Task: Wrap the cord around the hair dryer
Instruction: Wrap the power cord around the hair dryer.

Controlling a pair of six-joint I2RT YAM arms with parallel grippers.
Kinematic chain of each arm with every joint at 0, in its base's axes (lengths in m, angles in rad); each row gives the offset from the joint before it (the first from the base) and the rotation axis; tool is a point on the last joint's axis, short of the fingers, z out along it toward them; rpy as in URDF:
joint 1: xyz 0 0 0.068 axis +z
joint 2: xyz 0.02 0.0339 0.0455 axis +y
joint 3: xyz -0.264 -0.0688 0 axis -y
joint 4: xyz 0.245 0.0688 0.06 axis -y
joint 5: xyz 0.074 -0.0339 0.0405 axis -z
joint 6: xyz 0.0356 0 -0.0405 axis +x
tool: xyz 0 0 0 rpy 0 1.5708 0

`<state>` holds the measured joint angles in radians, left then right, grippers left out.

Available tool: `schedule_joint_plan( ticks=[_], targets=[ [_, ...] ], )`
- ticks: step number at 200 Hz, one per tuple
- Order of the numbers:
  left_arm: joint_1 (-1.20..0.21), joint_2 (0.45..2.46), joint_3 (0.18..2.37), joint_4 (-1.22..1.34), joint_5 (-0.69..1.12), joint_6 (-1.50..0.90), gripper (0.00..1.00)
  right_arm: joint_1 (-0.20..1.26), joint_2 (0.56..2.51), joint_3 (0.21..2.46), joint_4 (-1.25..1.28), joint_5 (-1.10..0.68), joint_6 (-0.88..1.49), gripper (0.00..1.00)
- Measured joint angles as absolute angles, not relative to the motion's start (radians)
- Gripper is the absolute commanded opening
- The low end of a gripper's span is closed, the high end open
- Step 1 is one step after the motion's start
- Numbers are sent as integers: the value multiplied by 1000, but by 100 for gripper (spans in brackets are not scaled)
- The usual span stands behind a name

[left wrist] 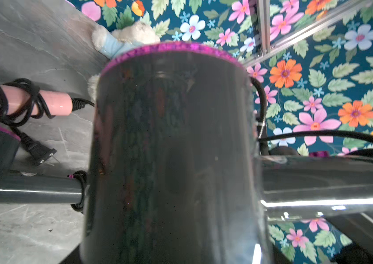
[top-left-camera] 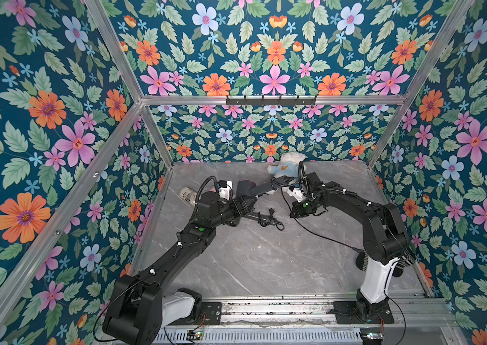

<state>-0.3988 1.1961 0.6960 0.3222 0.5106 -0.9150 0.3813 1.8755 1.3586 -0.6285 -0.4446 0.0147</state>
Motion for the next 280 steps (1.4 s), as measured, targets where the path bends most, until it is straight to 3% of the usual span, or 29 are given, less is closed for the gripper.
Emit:
schedule_joint_plan(
  ticks=[26,82,138,225,254,280],
  targets=[
    [-393,1169,712,260,325,-933,0,429,1816,1300,-641,-442,-4,0],
    [-401,1181,783,-25,-318,-786,0,551,1716,1353,-797,-414,-101,0],
    [-466,1305,824,-120,-637,-650,0,621,1685,1599,-973,-331,-170,0],
    [-511,1330,878,-228,-667,-441,0,604,1906,2224,-1189,-199,-307,0],
    [-513,1331,904,-279,-577,-375,0,579,2022,2434,-1265,-178,-339,0],
    [-513,1321,899,-304,-382,-307,0,548,2101,2557,-1309,-162,-360,0]
  ],
)
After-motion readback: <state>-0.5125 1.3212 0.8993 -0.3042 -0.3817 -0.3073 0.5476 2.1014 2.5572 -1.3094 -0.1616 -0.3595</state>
